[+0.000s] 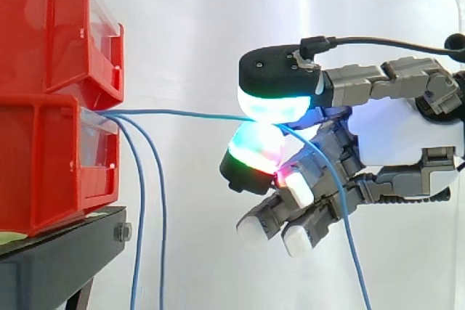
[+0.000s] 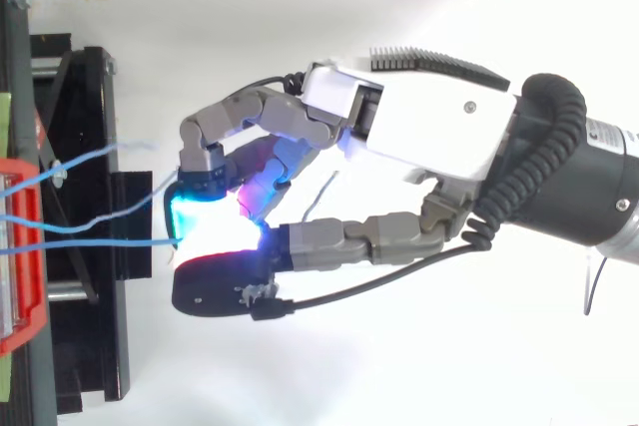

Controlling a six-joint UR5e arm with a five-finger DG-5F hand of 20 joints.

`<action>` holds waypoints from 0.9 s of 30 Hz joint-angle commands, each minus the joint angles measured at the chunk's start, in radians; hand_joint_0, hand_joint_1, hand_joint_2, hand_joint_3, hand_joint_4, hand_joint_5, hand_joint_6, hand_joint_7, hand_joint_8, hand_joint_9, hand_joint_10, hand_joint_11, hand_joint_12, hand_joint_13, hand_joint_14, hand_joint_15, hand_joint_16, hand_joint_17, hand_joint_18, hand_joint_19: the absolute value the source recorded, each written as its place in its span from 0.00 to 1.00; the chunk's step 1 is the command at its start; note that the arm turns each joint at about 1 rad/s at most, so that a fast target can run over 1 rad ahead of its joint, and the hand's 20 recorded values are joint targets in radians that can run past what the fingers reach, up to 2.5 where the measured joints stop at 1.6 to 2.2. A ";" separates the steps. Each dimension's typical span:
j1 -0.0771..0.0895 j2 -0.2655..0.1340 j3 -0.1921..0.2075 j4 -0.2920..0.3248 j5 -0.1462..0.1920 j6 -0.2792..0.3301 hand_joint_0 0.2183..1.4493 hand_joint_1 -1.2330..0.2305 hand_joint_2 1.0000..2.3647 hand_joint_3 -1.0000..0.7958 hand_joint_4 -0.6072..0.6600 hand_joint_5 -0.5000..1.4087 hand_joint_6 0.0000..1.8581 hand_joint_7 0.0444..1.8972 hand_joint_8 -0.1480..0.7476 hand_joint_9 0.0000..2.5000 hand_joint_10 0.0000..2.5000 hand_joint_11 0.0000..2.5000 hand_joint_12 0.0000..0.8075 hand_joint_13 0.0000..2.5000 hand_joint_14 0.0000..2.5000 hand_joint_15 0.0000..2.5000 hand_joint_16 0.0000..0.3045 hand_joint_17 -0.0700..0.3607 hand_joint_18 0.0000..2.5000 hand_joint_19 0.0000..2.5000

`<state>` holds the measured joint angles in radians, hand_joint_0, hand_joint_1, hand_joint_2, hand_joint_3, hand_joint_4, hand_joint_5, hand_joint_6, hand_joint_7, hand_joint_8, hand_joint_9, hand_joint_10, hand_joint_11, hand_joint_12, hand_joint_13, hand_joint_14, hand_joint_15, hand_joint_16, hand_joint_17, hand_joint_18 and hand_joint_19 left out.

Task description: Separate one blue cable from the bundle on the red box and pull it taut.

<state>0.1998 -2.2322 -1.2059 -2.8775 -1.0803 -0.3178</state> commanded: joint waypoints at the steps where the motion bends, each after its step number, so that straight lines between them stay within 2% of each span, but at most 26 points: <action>1: -0.002 -0.001 0.000 0.001 0.000 -0.001 0.34 0.28 0.01 0.56 0.52 0.18 0.49 0.66 0.57 0.41 0.01 0.30 0.52 0.29 0.00 0.14 0.17 0.43 0.31 0.16; 12: -0.002 0.000 0.000 0.000 0.000 -0.001 0.34 0.27 0.02 0.52 0.54 0.18 0.49 0.66 0.56 0.40 0.01 0.30 0.50 0.28 0.00 0.14 0.16 0.41 0.30 0.17; 19: -0.002 0.000 0.000 0.001 0.002 0.000 0.31 0.30 0.02 0.48 0.61 0.18 0.49 0.68 0.56 0.41 0.01 0.29 0.49 0.28 0.00 0.14 0.16 0.41 0.29 0.18; 24: -0.002 0.000 0.000 0.003 0.003 -0.001 0.31 0.30 0.01 0.51 0.59 0.19 0.49 0.69 0.59 0.42 0.01 0.30 0.52 0.29 0.00 0.14 0.17 0.43 0.31 0.17; 27: -0.002 0.000 -0.001 0.003 0.002 -0.001 0.33 0.27 0.01 0.56 0.53 0.19 0.49 0.71 0.60 0.43 0.01 0.30 0.53 0.29 0.00 0.14 0.17 0.44 0.32 0.16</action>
<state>0.1979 -2.2322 -1.2063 -2.8753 -1.0778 -0.3189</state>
